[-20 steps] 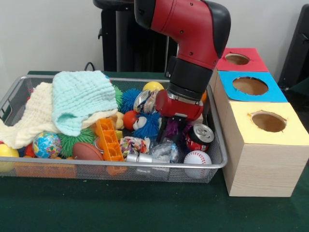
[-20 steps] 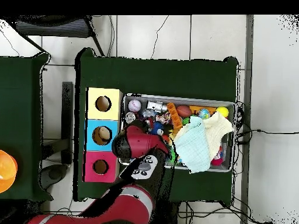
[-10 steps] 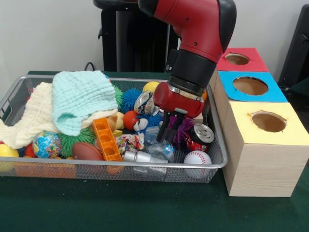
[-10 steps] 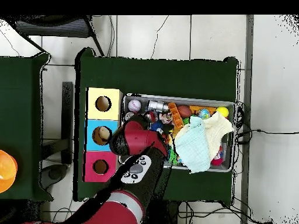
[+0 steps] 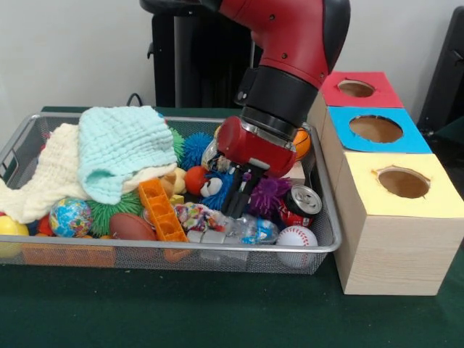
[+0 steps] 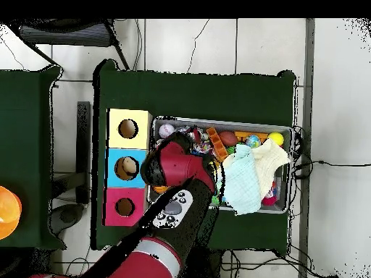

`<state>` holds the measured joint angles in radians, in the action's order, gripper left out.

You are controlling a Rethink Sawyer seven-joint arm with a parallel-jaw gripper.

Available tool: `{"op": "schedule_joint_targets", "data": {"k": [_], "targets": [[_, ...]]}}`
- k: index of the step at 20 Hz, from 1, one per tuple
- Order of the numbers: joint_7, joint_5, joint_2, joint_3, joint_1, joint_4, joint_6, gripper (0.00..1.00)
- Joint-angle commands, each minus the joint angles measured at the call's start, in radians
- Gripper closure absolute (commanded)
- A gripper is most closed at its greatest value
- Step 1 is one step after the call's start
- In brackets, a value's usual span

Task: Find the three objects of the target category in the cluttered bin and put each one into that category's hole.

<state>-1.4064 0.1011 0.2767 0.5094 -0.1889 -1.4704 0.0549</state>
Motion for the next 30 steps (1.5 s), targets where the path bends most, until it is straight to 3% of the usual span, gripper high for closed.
{"op": "schedule_joint_targets", "data": {"k": [1,9,15,16,22,30], "targets": [[-0.215,0.068,-0.006,-0.015,0.046,0.094,0.077,1.0],[-0.213,0.077,-0.02,-0.041,0.05,0.086,0.066,1.0],[-0.15,0.039,0.021,-0.142,0.113,0.09,-0.098,1.0],[-0.138,0.033,0.029,-0.159,0.124,0.089,-0.129,0.0],[-0.09,0.014,0.062,-0.24,0.175,0.077,-0.246,0.0],[0.012,-0.012,0.077,-0.408,0.311,0.083,-0.41,0.0]]}}
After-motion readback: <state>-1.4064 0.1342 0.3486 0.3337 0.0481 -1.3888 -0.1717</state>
